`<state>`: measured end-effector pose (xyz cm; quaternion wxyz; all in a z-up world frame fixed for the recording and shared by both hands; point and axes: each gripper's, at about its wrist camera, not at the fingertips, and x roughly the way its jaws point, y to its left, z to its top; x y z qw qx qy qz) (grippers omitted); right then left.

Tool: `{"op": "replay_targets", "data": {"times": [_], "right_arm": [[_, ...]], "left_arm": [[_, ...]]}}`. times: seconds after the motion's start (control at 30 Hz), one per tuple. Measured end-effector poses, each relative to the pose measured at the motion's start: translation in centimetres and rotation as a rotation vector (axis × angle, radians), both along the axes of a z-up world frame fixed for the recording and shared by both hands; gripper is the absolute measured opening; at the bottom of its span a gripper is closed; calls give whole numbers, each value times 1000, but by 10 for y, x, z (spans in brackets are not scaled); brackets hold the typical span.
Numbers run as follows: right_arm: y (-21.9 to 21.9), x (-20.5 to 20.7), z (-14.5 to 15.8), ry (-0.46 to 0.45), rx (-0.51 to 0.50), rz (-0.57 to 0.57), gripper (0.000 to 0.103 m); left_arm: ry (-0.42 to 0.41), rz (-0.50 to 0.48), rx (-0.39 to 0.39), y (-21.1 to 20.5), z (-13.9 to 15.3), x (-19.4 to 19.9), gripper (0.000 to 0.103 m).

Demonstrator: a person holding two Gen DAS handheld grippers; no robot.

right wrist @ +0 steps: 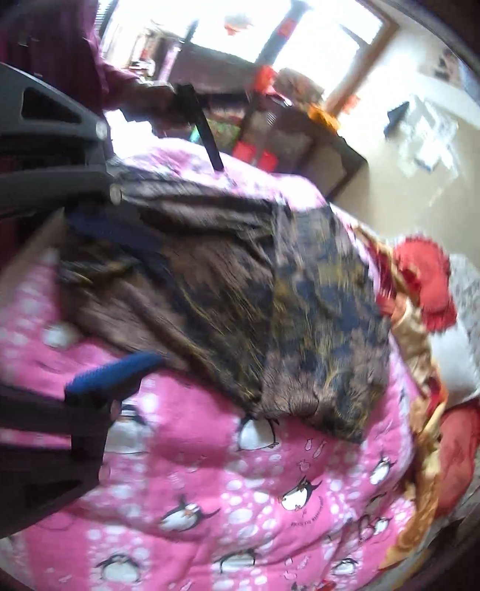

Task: Fold small clothes

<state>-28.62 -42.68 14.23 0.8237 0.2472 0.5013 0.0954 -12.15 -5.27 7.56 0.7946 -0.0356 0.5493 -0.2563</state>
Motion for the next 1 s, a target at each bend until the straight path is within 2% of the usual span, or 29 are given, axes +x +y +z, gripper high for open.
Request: {"op": "replay_targets", "data": {"times": [0.1,0.17,0.3,0.4,0.43,0.47,0.5,0.57,0.6,0.7,0.8,0.9,1.0], "right_arm": [[20,-33,14,-13,-92,21,76],[35,-43,8,-42,-103,33,76],[84,-32,-26,-83,-101,102,76],[126,-3,-62,-73,-200,203,74],[133,5,-71,-68,-231,224,71],[143,13,-83,-56,-275,256,60],[150,19,-95,-39,-314,288,37],[156,22,-107,-8,-347,321,19],[152,15,-101,-33,-326,307,5],[131,-17,-71,-88,-207,251,5],[110,-60,-44,-139,-146,183,5],[96,-93,-39,-153,-122,126,5],[94,-113,-50,-129,-123,104,5]], "left_arm": [[52,2,-8,11,-9,-23,62],[78,-6,10,17,-18,-36,62],[122,-1,41,24,-32,-54,62],[124,4,61,28,-33,-63,62],[122,4,64,29,-33,-64,62],[122,3,63,32,-32,-66,62],[120,5,63,33,-32,-68,62],[117,6,68,37,-31,-72,62],[115,5,71,39,-31,-75,62],[127,6,74,45,-35,-83,62],[174,26,48,50,-44,-89,62],[166,36,45,49,-45,-95,62],[178,6,45,39,-44,-102,62]]}}
